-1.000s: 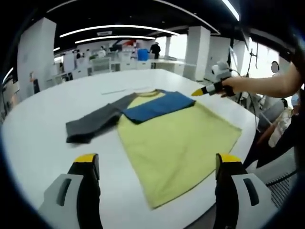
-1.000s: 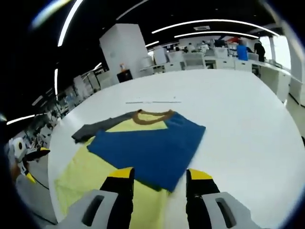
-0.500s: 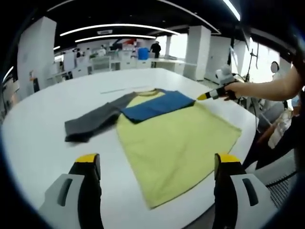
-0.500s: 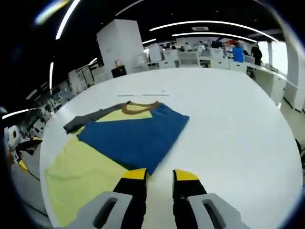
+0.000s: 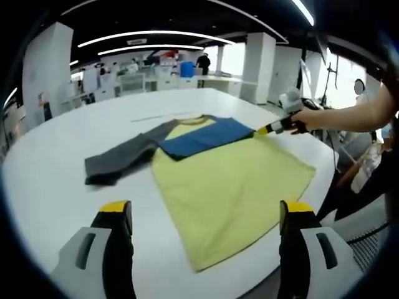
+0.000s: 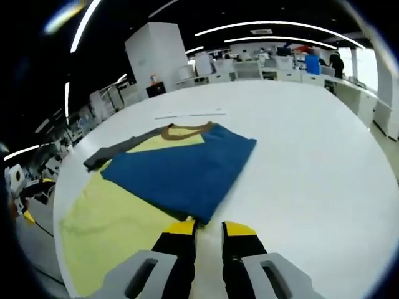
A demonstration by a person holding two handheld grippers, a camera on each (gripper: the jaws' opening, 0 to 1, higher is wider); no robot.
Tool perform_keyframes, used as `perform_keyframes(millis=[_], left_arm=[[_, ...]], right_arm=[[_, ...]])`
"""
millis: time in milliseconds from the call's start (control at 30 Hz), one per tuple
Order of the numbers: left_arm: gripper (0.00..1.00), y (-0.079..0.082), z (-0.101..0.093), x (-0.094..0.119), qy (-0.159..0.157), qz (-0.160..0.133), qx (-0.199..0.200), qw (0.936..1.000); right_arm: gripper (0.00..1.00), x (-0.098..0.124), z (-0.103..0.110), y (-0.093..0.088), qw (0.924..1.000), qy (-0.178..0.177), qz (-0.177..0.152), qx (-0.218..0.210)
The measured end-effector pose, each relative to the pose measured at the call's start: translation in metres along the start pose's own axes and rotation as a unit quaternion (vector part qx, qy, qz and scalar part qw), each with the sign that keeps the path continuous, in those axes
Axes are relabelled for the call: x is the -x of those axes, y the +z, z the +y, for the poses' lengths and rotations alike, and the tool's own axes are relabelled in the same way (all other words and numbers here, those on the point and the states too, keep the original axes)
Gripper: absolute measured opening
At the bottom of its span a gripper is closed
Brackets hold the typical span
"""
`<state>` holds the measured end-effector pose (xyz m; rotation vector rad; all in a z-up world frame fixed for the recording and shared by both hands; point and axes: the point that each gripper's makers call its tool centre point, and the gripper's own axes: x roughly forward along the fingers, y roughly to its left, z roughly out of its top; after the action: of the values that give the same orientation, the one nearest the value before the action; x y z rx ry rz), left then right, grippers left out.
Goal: Fold the garment on the visible template until the final outline fits inside the template.
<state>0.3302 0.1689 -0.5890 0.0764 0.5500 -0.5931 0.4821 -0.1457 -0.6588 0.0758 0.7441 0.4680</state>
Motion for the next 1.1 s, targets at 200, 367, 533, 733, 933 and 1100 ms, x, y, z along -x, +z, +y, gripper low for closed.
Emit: perform_keyframes(millis=[200,367,533,733,933,1100], left_arm=[[0.94,-0.001,0.0,0.0,0.002,0.002,-0.003,1.0],[0.94,-0.003,0.0,0.001,0.003,0.002,0.0,1.0],[0.94,-0.004,0.0,0.001,0.005,0.001,0.001,1.0],[0.94,-0.004,0.003,0.002,0.009,-0.001,0.002,1.0],[0.93,-0.004,0.006,0.003,0.015,0.0,0.0,0.9999],[0.93,-0.007,0.007,0.003,0.018,0.003,-0.004,0.9998]], right_arm=[[0.0,-0.005,0.004,0.002,1.0,0.005,-0.002,-0.007],[0.0,-0.005,0.002,0.001,1.0,0.001,0.001,0.001],[0.0,-0.001,-0.003,0.001,1.0,-0.005,0.008,0.002],[0.0,0.003,-0.005,0.001,0.9997,-0.016,0.011,0.014],[0.0,0.004,-0.012,-0.002,0.9968,-0.037,0.028,0.064],[0.0,0.003,-0.018,-0.003,0.9919,-0.046,0.041,0.111]])
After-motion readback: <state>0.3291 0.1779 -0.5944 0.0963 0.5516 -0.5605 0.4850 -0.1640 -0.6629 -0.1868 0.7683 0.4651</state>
